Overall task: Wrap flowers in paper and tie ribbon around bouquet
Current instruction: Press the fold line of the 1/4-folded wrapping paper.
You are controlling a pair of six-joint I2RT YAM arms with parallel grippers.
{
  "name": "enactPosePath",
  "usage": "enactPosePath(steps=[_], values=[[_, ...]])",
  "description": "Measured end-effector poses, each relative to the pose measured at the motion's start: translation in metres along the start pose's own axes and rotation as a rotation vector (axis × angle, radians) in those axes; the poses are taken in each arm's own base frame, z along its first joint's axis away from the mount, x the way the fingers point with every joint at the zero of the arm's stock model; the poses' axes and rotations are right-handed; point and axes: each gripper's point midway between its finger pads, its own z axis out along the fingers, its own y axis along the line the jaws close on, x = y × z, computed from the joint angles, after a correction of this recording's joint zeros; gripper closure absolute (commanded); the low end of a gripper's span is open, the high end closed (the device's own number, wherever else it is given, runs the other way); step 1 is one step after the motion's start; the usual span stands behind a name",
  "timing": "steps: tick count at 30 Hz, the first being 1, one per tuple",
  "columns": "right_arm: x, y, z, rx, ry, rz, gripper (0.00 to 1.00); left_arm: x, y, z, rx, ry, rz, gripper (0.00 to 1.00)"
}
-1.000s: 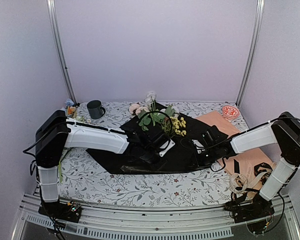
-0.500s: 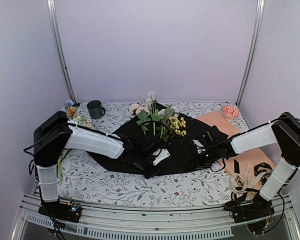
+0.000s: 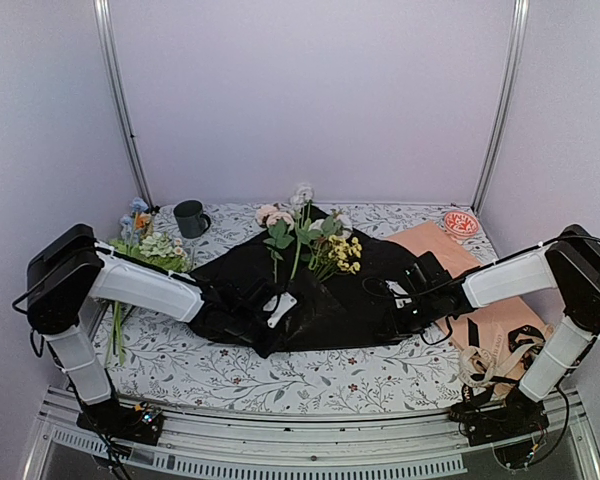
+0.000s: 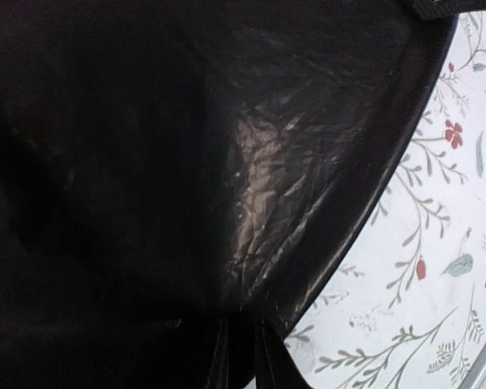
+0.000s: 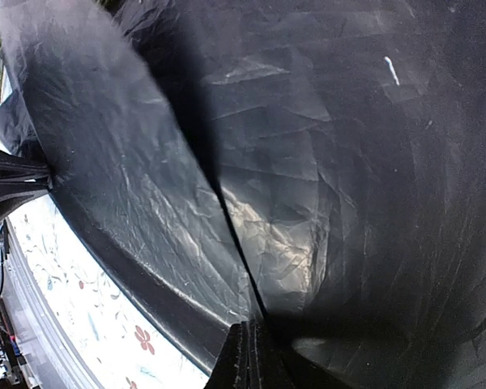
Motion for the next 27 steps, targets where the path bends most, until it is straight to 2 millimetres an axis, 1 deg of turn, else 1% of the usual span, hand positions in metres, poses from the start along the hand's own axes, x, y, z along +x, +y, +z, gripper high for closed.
enactPosePath(steps=[4,7,18,24,27], values=[[0.000,0.000,0.000,0.000,0.000,-0.001,1.00,0.015,0.002,-0.010,0.003,0.008,-0.049,0.83],[0.000,0.000,0.000,0.000,0.000,-0.003,1.00,0.020,0.003,-0.015,0.001,0.010,-0.074,0.83],[0.002,-0.004,-0.003,0.030,0.005,-0.028,1.00,0.021,0.006,-0.017,-0.005,0.017,-0.108,0.82],[0.004,-0.005,-0.004,0.033,0.008,-0.034,1.00,0.032,0.011,-0.027,-0.004,0.042,-0.126,0.81],[0.004,-0.005,-0.005,0.037,0.004,-0.038,1.00,0.030,0.008,-0.034,0.009,0.033,-0.124,0.81]])
